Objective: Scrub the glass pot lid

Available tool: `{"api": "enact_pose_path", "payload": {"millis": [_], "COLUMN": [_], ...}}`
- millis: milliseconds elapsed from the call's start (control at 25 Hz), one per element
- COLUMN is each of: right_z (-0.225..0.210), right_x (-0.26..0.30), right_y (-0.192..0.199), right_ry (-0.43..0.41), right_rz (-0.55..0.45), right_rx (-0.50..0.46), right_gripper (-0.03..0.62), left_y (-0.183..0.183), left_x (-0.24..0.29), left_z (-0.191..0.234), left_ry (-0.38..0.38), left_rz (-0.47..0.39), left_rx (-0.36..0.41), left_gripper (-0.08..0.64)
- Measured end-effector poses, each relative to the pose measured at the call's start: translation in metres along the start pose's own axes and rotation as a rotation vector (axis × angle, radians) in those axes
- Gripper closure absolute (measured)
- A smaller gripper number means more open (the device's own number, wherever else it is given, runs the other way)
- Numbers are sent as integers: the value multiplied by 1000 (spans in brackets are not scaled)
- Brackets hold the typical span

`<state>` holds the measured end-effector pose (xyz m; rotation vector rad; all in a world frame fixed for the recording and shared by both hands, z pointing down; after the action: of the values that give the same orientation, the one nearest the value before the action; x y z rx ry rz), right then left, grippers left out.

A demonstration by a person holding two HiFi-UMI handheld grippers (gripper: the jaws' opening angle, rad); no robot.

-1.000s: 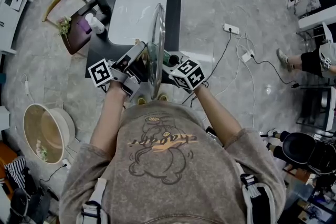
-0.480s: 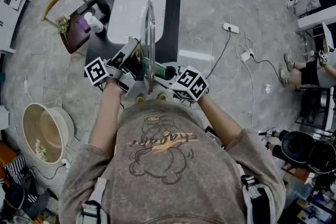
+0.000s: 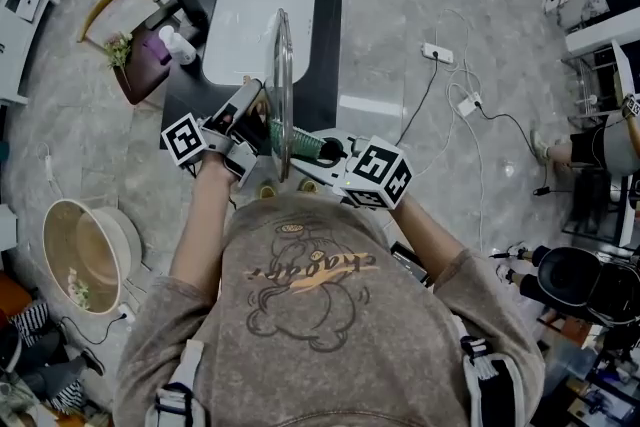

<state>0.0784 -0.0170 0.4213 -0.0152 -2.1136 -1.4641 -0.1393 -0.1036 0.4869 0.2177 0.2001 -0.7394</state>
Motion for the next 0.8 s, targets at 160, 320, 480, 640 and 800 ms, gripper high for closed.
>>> {"api": "enact_pose_path", "payload": {"millis": [160,320,480,640,800], "right_z": [3,0,-4,-9,-15], "right_x": [-9,-18,-26,-30,-32], "right_y": [-15,-30,-43,-51,-54], "right_ry": [8,37,56,81,99], "right_rz": [-40,-84,-113,-119,-123], "right_rx": [-9,-14,-17,-26,-23], "right_gripper": [499,499,499,499,499], "left_y": [1,6,10,16,22], "left_x": [-1,-2,-3,-3,-5], "left_z": [4,7,6,2,-1], "left_ry": [1,0,-1,2,-2], "left_rz": [14,20,31,56,73], "left_rx": [-11,-23,-37,-34,-40], "left_gripper": [388,390,390,390,390]}}
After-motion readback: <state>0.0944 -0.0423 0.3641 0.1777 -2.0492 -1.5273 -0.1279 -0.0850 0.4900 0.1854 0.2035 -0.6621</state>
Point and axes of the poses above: the fingertips, and each gripper's own axes: x forward along the fingers, z to its left, y out of its underside, the point moved 10 cm from there along -x, backward along the fingers, and after that the axes turned 7 degrees about y, right-handed, at the moved point
